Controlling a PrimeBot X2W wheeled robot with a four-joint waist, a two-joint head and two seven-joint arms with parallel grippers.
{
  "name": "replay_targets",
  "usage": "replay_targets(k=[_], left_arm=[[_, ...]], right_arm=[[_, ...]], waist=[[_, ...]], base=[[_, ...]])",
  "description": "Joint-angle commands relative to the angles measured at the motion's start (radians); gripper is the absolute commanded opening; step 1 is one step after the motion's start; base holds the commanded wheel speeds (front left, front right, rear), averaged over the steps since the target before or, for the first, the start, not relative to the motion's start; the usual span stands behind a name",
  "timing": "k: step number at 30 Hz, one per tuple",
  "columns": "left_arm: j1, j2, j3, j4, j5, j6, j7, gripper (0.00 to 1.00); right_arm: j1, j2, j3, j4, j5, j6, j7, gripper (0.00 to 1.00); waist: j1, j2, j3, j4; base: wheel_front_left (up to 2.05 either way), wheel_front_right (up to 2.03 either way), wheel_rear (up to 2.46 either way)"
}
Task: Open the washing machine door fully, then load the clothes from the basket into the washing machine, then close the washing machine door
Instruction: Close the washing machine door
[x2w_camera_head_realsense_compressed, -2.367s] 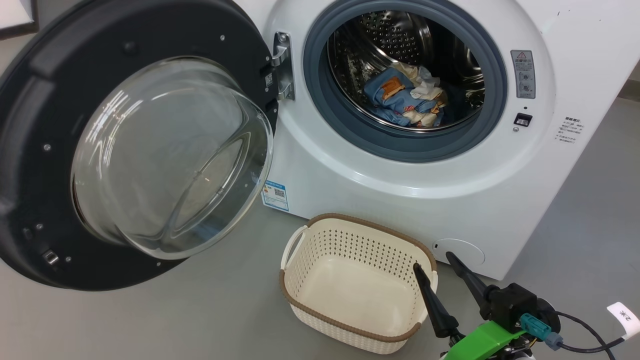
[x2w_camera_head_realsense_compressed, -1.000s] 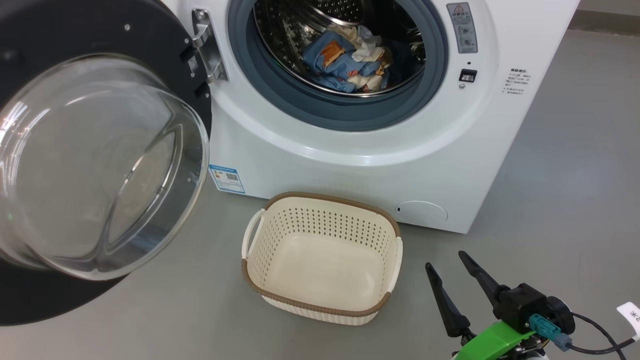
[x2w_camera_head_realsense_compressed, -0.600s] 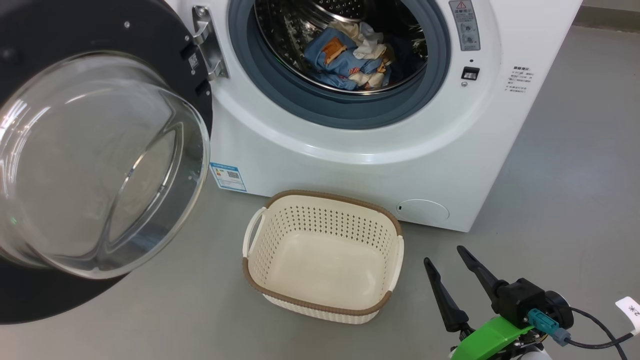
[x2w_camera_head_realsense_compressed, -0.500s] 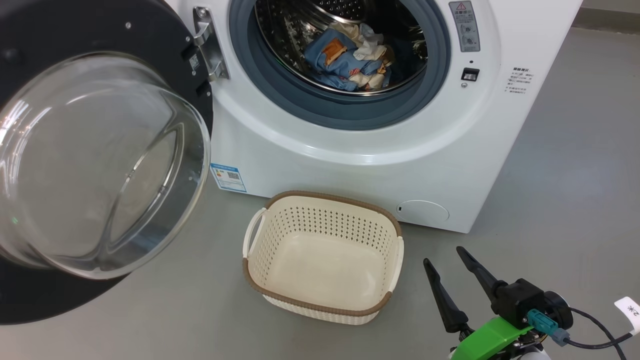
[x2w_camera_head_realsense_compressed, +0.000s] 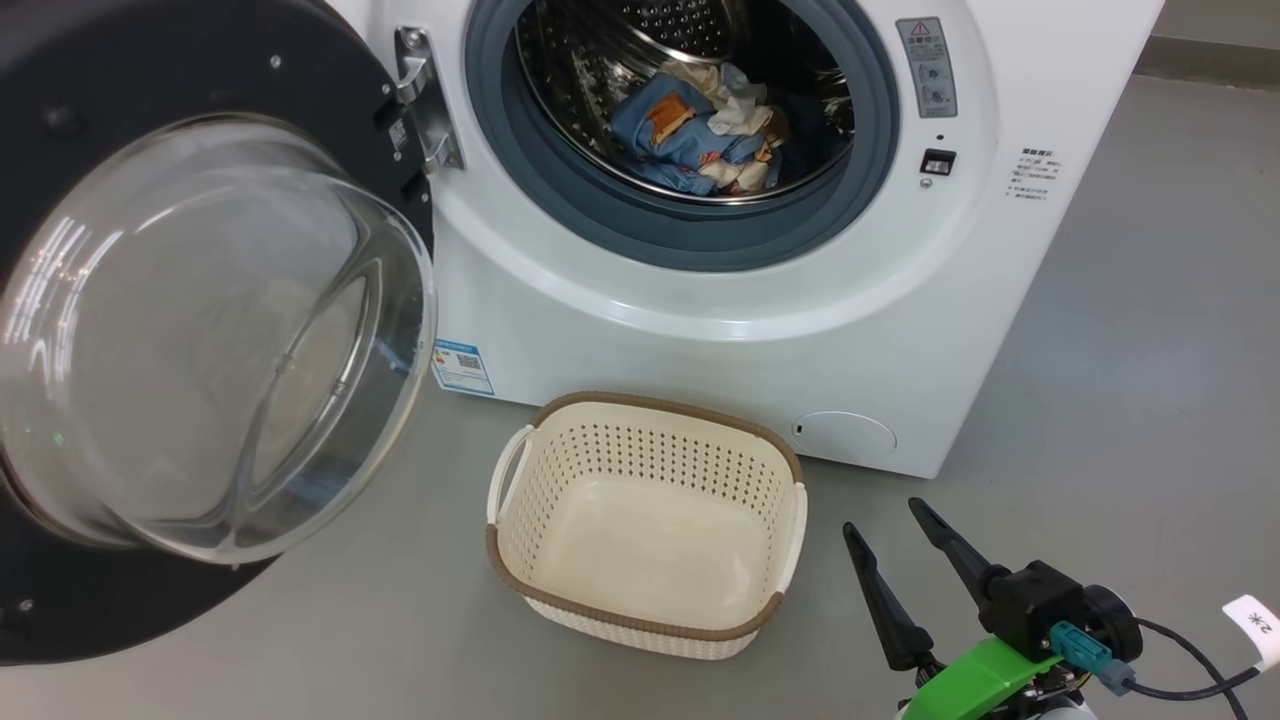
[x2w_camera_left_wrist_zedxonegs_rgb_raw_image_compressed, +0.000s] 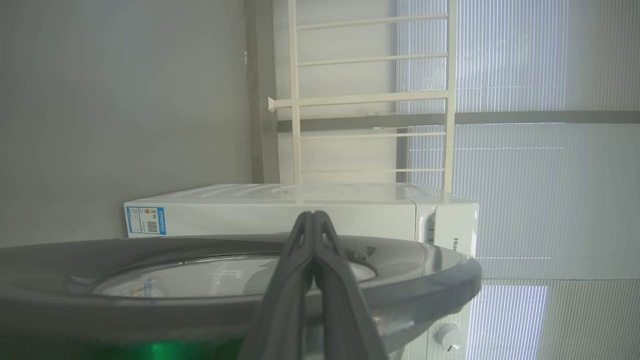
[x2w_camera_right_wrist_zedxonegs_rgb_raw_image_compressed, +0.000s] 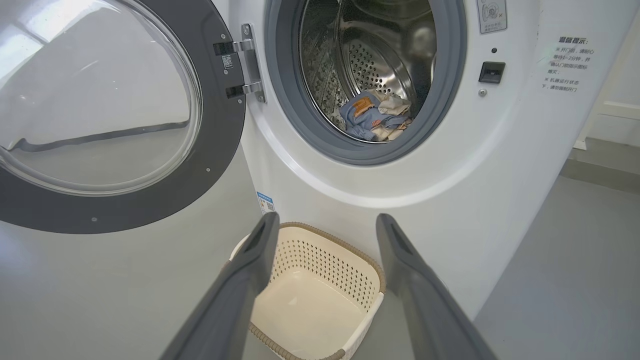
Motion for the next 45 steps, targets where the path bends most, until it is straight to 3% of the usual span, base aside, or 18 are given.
replay_targets(k=[1, 23, 37, 45], left_arm=[[0.017, 0.026, -0.003, -0.028, -0.008, -0.003, 0.029, 0.00], [0.161, -0.044, -0.012, -0.184, -0.045, -0.002, 0.179, 0.00], [0.255, -0.116, -0.011, -0.373, -0.072, 0.046, 0.246, 0.00], [0.329, -0.173, -0.027, -0.589, -0.092, 0.091, 0.307, 0.00]], right_arm=[[-0.011, 0.001, 0.019, -0.023, 0.007, 0.006, -0.005, 1.00], [0.013, 0.013, -0.005, -0.037, 0.009, 0.006, -0.005, 1.00], [0.027, 0.030, -0.020, -0.046, 0.009, 0.006, -0.005, 1.00], [0.033, 0.038, -0.033, -0.054, 0.014, 0.006, -0.005, 1.00]], waist=[[-0.0001, 0.0000, -0.002, 0.002], [-0.0001, 0.0000, -0.014, 0.007], [-0.0001, 0.0000, -0.016, 0.014], [-0.0001, 0.0000, -0.015, 0.007]], base=[[0.00, 0.00, 0.00], [0.00, 0.00, 0.00], [0.00, 0.00, 0.00], [0.00, 0.00, 0.00]])
